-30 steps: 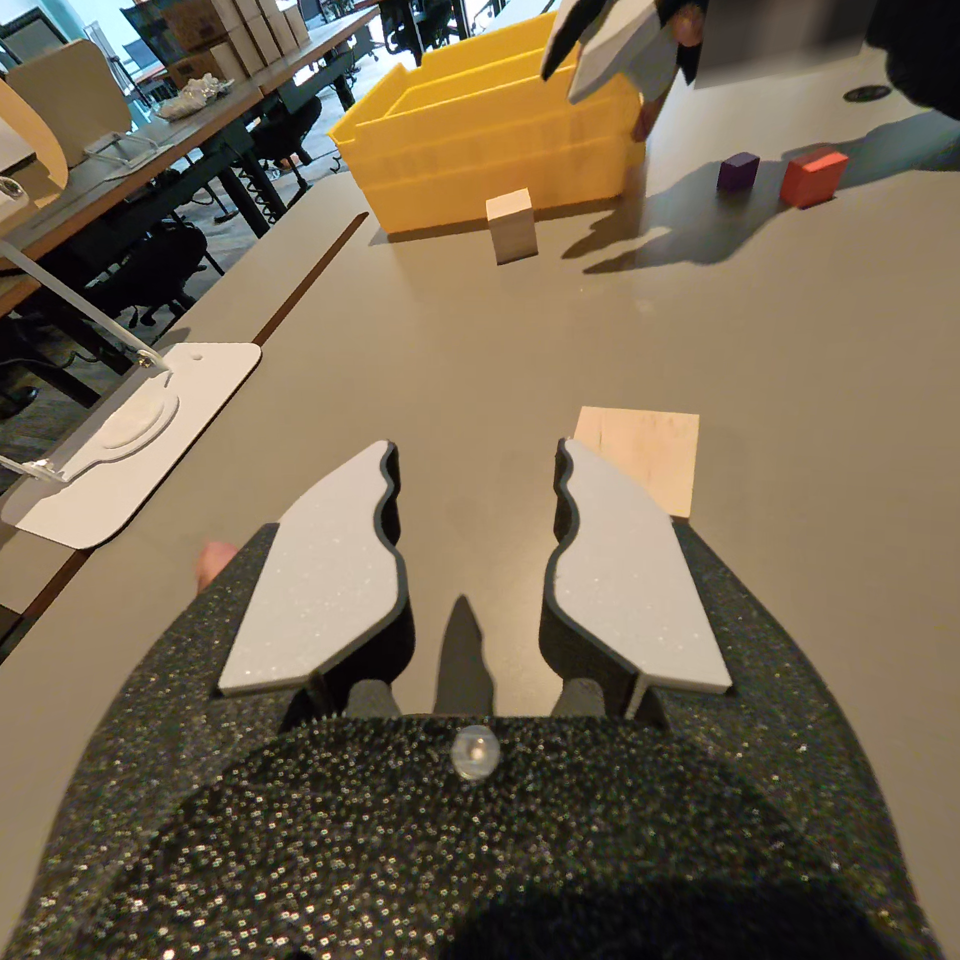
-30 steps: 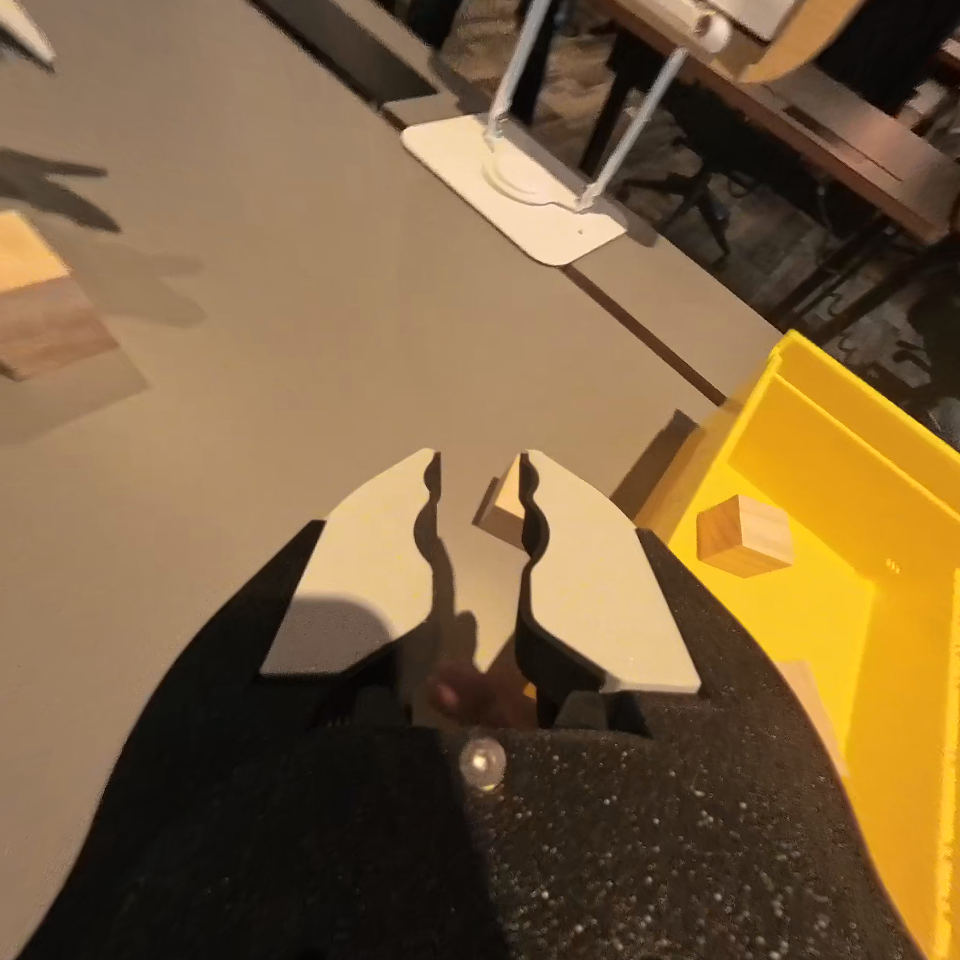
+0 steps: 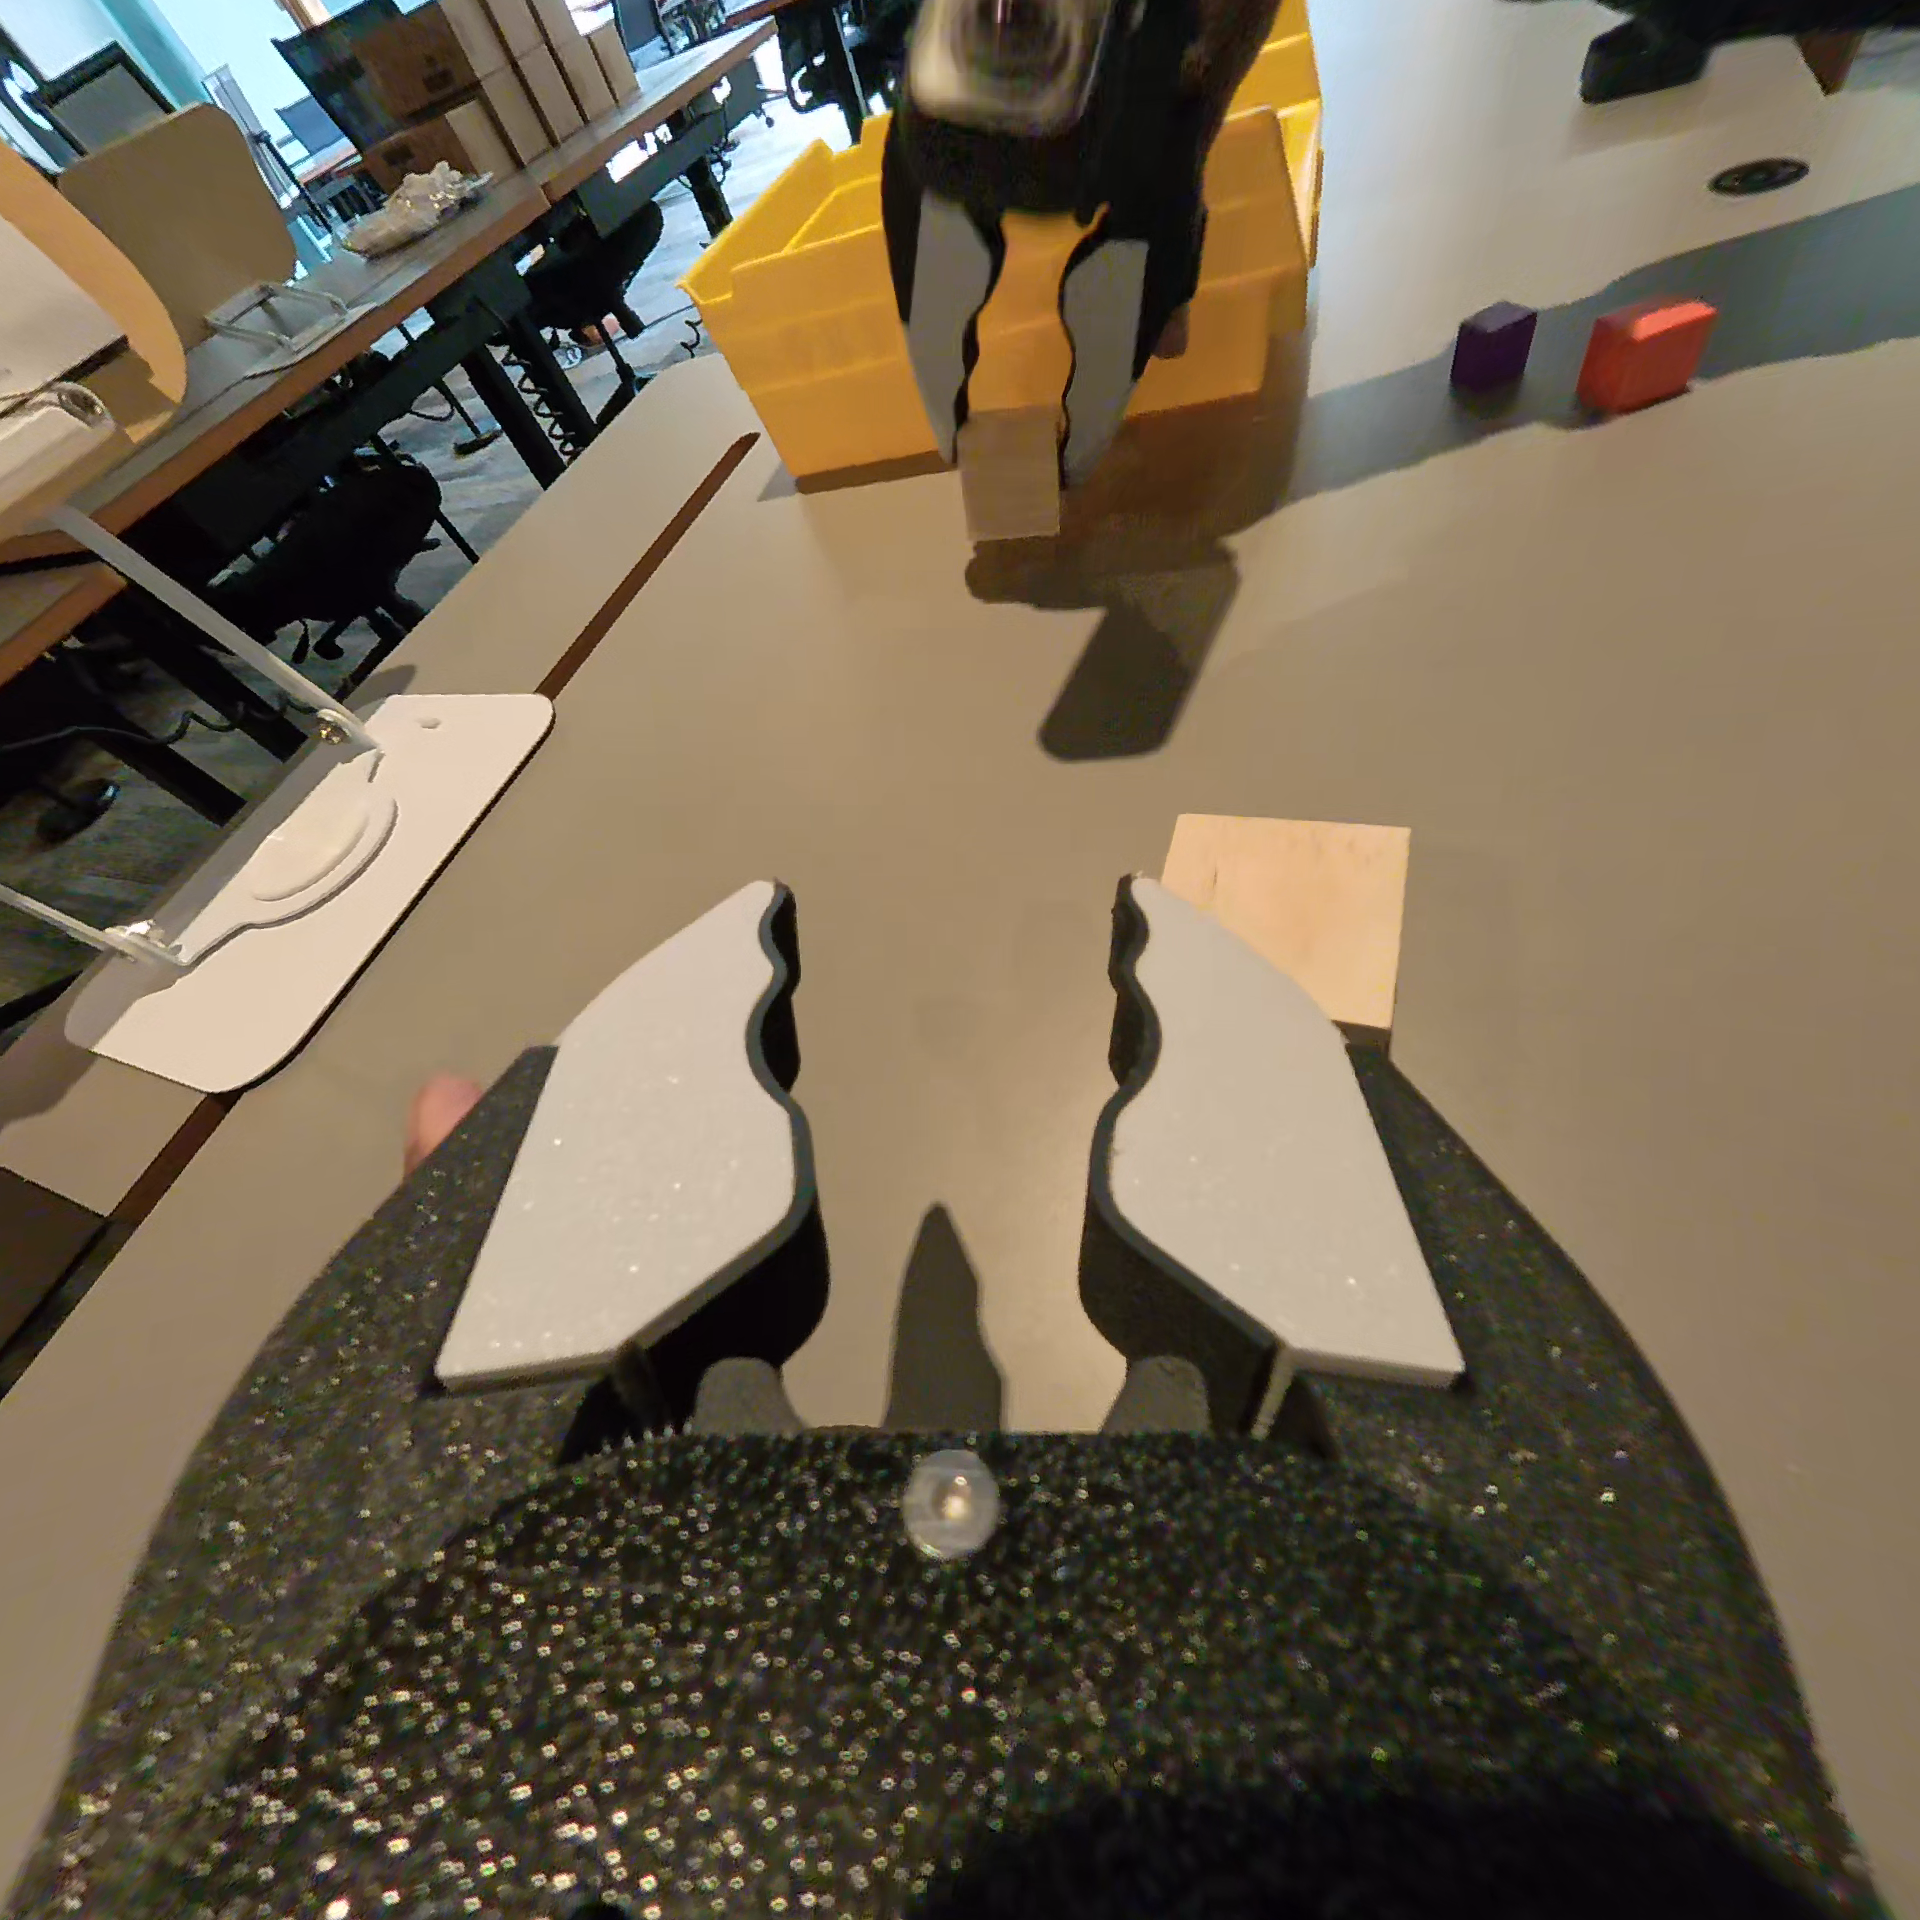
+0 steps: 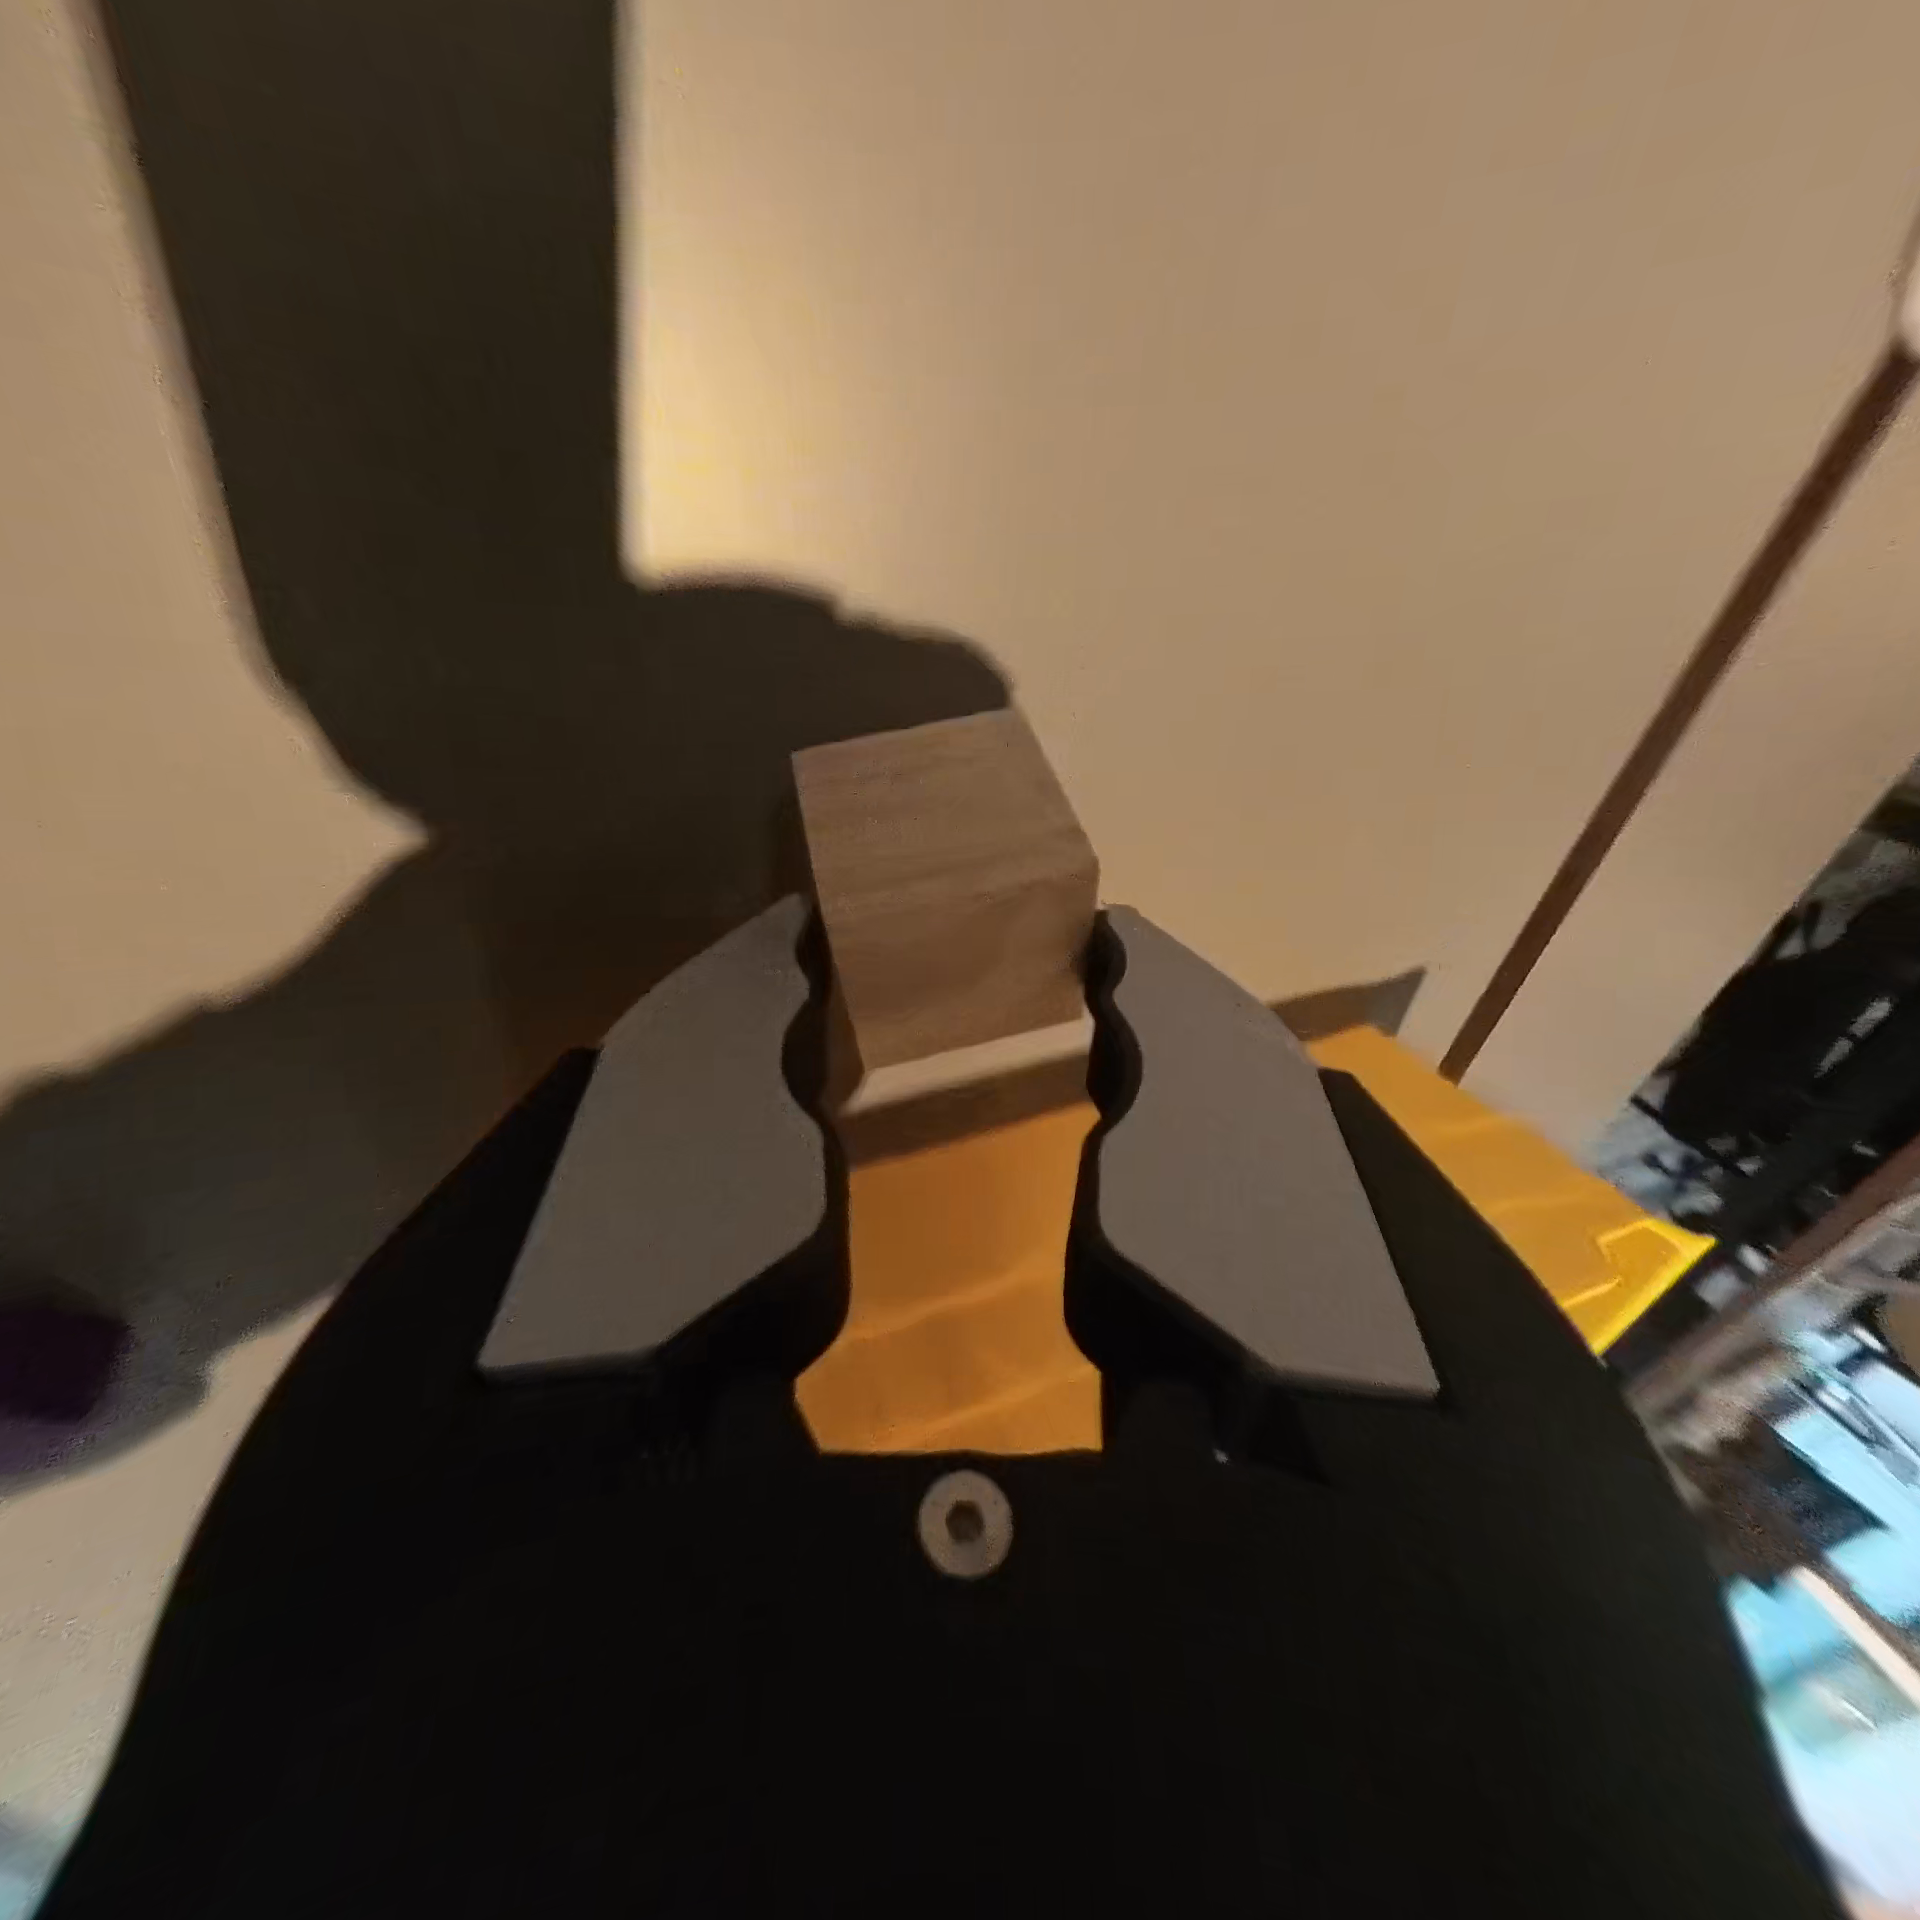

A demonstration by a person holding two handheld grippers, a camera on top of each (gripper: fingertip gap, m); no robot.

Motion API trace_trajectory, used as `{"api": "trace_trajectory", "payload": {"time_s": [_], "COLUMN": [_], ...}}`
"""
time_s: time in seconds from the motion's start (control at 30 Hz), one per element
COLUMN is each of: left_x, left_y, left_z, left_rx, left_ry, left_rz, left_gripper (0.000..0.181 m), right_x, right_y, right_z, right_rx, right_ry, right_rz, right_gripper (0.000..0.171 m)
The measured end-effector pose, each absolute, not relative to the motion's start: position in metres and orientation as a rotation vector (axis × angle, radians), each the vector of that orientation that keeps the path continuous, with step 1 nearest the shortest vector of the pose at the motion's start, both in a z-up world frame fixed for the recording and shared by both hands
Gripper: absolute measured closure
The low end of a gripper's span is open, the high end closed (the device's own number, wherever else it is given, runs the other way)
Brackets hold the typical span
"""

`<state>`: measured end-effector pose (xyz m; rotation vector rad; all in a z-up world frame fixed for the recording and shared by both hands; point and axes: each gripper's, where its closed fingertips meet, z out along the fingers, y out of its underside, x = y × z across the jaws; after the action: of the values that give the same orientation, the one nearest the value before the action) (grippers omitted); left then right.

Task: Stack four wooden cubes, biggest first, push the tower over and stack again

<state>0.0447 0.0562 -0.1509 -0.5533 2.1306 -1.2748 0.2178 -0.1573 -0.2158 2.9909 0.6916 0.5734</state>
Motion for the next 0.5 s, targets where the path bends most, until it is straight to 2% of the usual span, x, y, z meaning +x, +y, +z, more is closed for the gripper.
{"api": "trace_trajectory", "payload": {"time_s": [0.17, 0.3, 0.43, 0.5], "left_x": [0.049, 0.056, 0.062, 0.065], "left_y": [0.060, 0.067, 0.076, 0.080], "left_z": [-0.154, -0.151, -0.148, -0.149], "left_rx": [-0.580, -0.631, -0.687, -0.699], "left_ry": [2.114, 2.052, 1.978, 1.964], "left_rz": [-1.277, -1.311, -1.352, -1.347], "left_gripper": [0.123, 0.124, 0.124, 0.125], "right_x": [0.139, 0.058, 0.013, 0.007], "right_y": [-0.078, -0.023, 0.007, 0.014], "right_z": [-0.163, -0.110, -0.111, -0.129], "right_rx": [3.590, 4.181, 4.410, 4.384], "right_ry": [0.528, 0.350, 0.327, 0.346], "right_rz": [0.621, 0.333, -0.207, -0.294], "right_gripper": [0.124, 0.124, 0.123, 0.123]}}
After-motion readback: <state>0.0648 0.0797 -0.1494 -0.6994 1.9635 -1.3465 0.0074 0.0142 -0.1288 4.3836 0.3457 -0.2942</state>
